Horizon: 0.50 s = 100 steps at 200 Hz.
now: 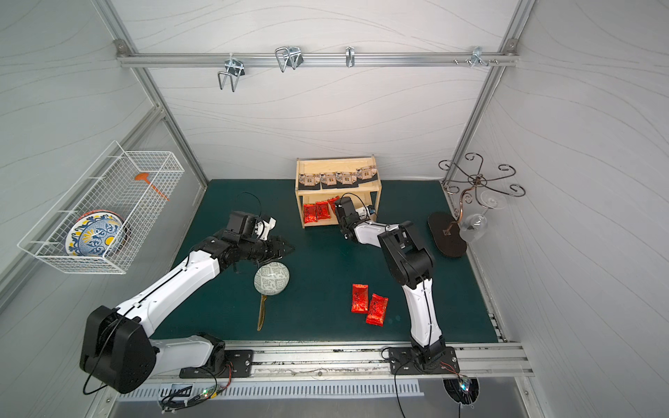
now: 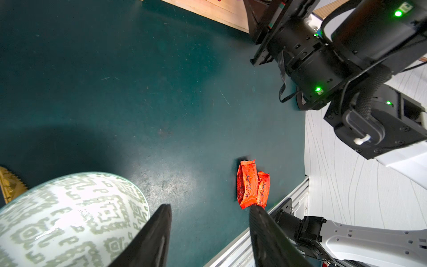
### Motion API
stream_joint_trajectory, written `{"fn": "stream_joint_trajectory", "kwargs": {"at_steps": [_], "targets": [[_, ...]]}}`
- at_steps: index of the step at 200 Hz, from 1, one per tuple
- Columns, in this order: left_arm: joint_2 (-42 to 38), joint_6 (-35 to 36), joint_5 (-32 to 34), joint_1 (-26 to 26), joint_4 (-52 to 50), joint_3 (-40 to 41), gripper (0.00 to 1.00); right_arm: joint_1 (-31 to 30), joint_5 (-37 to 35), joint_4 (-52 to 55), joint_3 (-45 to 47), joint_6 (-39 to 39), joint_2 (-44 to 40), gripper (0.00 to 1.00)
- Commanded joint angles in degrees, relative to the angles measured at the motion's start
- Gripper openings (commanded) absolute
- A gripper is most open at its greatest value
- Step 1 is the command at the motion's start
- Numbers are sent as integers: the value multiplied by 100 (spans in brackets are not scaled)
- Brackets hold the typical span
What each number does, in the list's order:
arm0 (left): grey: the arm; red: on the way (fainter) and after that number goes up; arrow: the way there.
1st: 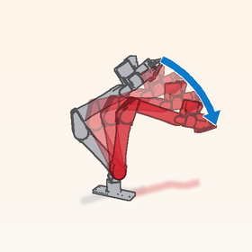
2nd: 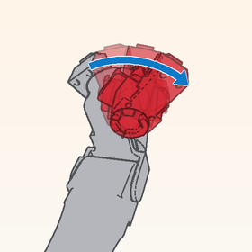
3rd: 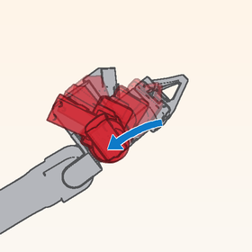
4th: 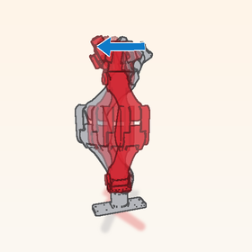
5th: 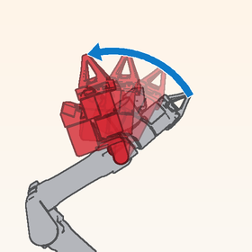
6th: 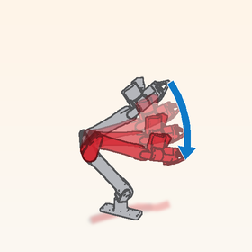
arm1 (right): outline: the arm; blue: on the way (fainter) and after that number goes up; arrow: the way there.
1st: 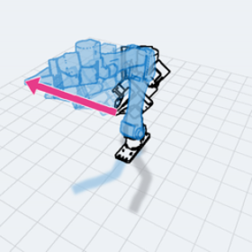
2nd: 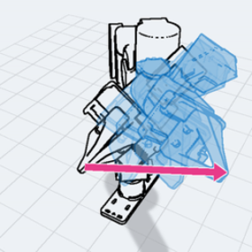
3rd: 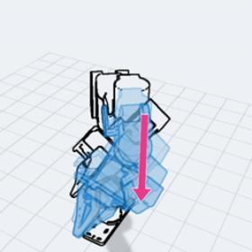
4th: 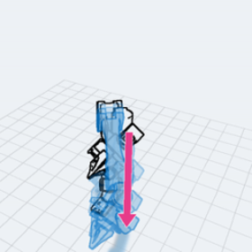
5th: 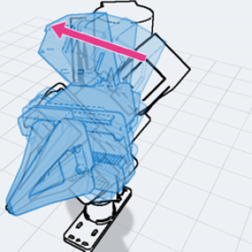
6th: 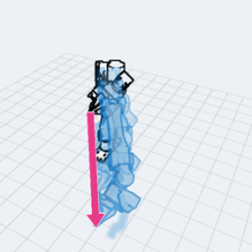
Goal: Place the tea bags on the shelf by color
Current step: Place the tea bag on the shelf.
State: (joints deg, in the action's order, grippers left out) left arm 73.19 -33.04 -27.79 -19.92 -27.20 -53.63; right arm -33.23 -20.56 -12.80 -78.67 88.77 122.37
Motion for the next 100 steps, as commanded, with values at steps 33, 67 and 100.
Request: {"fn": "stream_joint_trajectory", "kwargs": {"at_steps": [33,67,100], "targets": [[-113,108,74,6,13,-4,59,-138,-126,349,-157,223,128,1],[-119,113,84,6,5,-4,59,-146,-85,236,-56,185,78,21],[-138,118,85,6,5,-14,59,-153,12,-23,378,-201,-287,34]]}}
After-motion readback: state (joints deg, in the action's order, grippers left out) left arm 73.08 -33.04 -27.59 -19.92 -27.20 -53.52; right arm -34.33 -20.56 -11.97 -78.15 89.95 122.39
